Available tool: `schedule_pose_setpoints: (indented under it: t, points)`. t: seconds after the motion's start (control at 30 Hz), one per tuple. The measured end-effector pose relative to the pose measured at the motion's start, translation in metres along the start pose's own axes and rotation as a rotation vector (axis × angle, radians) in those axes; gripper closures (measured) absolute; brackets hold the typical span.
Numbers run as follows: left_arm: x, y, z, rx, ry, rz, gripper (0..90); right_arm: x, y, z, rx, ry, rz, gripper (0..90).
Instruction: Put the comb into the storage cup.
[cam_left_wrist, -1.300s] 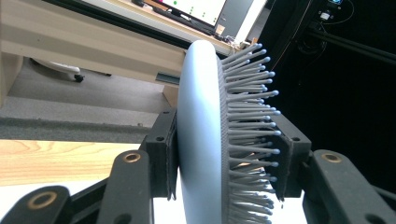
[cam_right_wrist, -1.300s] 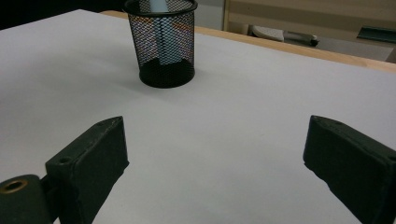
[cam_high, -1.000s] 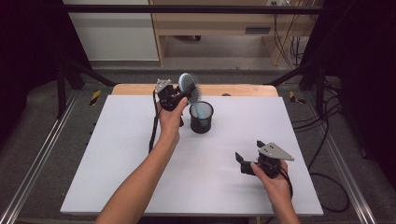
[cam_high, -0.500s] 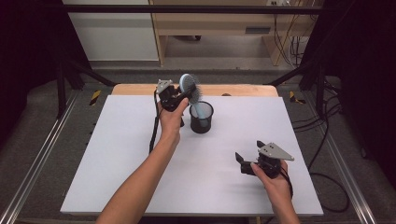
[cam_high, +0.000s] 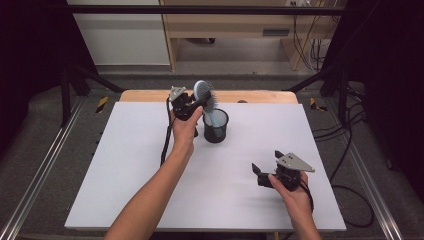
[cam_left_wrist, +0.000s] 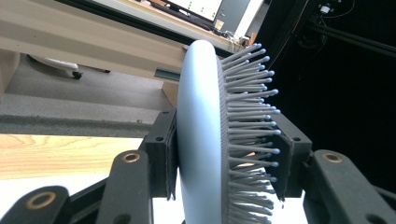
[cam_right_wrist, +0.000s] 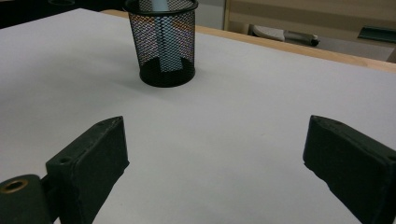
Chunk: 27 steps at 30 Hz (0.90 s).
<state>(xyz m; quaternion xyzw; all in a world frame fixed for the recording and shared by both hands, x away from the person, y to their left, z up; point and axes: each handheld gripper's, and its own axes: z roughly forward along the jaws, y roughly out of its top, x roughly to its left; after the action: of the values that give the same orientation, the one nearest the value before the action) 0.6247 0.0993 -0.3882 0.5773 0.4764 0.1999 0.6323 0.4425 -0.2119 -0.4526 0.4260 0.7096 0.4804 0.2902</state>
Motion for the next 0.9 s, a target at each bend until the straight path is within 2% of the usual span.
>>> schedule_pose_setpoints:
  t: [0.27,0.53,0.9]
  points:
    - [0.0019,0.0003,-0.0011,0.005,0.002,-0.002,50.3,0.0006,0.0,0.0002,0.003,0.003,-0.001,6.5]
    - [0.0072,0.0013,-0.0018,0.013,0.003,-0.023,48.4,0.001,0.0,0.0008,0.003,0.005,0.0,6.5]
    - [0.0089,0.0018,-0.0029,0.022,-0.002,-0.013,46.4,0.001,-0.0001,0.0012,0.004,0.006,0.003,6.5]
